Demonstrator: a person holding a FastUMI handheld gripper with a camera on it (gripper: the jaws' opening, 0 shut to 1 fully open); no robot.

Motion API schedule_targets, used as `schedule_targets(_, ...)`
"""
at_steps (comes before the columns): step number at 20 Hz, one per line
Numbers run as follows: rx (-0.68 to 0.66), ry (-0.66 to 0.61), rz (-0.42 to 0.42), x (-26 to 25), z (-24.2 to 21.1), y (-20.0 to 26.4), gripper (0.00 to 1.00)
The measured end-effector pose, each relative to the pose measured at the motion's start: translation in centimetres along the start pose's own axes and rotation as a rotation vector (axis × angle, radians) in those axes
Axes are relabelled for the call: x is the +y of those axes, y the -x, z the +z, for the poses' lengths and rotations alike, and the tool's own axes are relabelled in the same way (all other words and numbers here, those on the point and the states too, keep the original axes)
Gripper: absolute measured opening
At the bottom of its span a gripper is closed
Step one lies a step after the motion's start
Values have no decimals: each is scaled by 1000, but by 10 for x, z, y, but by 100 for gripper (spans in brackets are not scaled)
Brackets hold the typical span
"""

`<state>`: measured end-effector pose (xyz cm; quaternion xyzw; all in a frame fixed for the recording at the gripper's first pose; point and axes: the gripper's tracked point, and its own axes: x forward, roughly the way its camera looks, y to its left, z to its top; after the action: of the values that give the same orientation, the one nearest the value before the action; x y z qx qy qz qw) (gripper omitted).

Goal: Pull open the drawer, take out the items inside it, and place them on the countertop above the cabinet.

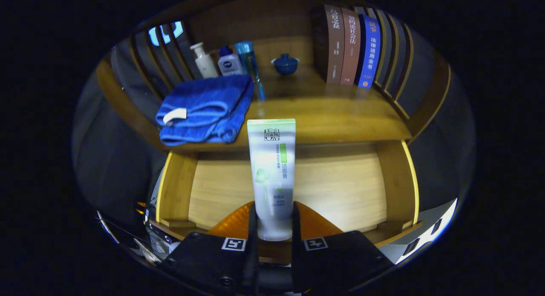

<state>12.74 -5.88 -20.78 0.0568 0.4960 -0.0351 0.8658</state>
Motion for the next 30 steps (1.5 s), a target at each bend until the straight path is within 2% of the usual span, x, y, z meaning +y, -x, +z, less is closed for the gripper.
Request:
schedule_targets(3, -42, -4, -14, -4, 48, -13, 34)
schedule_targets(8, -28, -24, -17, -4, 105, -61, 34)
schedule_targets(12, 18, -38, -43, -11, 121, -99, 34)
schedule_targets(16, 33, -42, -53, -16, 123, -116, 35)
schedule_targets(18, 27, -50, -50, -16, 125, -119, 40)
schedule_targets(22, 15, -58, -33, -11, 128, -120, 64)
schedule_targets(28, -61, -29, -48, -10, 129, -85, 100)
schedule_targets(30, -112, -24, -51, -7, 127, -67, 100)
